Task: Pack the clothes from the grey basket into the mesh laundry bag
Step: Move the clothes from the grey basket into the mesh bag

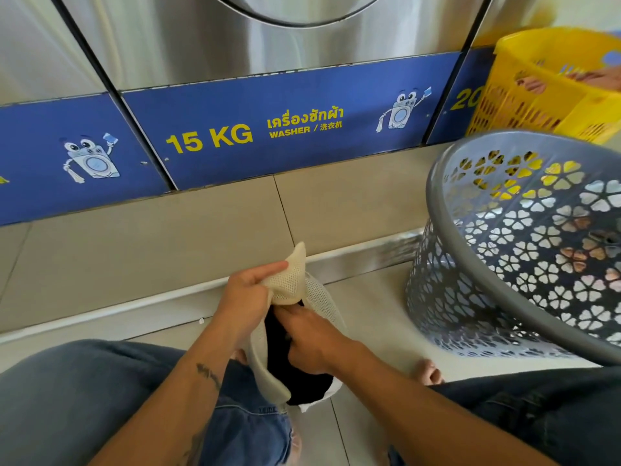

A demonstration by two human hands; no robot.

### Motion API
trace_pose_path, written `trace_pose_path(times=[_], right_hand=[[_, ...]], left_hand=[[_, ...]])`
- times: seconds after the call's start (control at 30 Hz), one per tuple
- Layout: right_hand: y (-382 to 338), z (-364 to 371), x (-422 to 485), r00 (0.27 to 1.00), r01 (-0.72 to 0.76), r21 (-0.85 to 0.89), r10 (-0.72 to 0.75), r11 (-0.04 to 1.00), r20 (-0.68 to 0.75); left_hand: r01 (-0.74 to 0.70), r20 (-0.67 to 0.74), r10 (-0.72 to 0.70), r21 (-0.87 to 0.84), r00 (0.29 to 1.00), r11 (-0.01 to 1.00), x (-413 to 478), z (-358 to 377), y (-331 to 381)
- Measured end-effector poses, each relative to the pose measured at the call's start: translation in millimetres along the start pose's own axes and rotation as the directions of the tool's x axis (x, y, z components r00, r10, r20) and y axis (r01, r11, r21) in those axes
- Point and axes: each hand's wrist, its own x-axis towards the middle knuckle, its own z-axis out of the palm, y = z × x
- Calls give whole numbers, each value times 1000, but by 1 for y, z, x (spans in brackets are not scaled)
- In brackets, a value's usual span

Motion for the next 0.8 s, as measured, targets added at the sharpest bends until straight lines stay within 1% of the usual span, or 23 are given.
trace_pose_path(times=[0.07, 0.1, 0.17, 0.2, 0.27, 0.33, 0.4, 0.47, 0.5, 0.6, 0.67, 0.7, 0.73, 0.8], right_hand=[[14, -4, 6, 993, -121, 202, 117, 972, 29], [23, -8, 8, 982, -186, 249, 184, 951, 29], [38, -16, 10, 956, -287, 255, 292, 923, 21], [43, -18, 11, 946, -319, 249, 325, 914, 19], [45, -20, 12, 932, -347, 279, 363, 895, -3], [45, -23, 8, 931, -320, 318, 358, 892, -68], [48, -30, 1, 925, -290, 321, 351, 902, -149], [48, -41, -8, 909, -286, 272, 350, 919, -225], [45, -47, -13, 898, -293, 242, 353, 925, -261], [37, -58, -24, 869, -334, 177, 375, 926, -323], [30, -60, -32, 871, -365, 126, 386, 923, -305], [28, -60, -36, 883, -376, 69, 379, 924, -278], [26, -60, -40, 898, -383, -13, 369, 924, -239], [24, -56, -50, 918, -394, -225, 372, 891, -135]], left_hand=[[-14, 5, 14, -23, 1000, 1000, -1, 0, 0], [-20, -10, 20, -28, 1000, 999, 0, 0, 0], [-29, -46, 29, 2, 999, 1000, 4, 2, -3], [-41, -56, 43, 48, 997, 998, 6, 4, -6], [-86, -44, 95, 174, 994, 981, 8, 8, -12], [-139, -7, 148, 293, 989, 946, 9, 12, -17], [-234, 55, 232, 390, 971, 891, 11, 15, -21], [-329, 116, 312, 466, 943, 821, 11, 15, -25], [-352, 143, 326, 498, 935, 792, 9, 13, -26], [-377, 219, 307, 544, 926, 750, 4, 6, -34], [-384, 265, 281, 559, 922, 735, 1, 3, -40], [-377, 286, 253, 580, 924, 722, -1, 2, -42], [-369, 305, 222, 613, 926, 698, -2, 2, -44], [-367, 337, 171, 697, 926, 616, -7, 3, -47]])
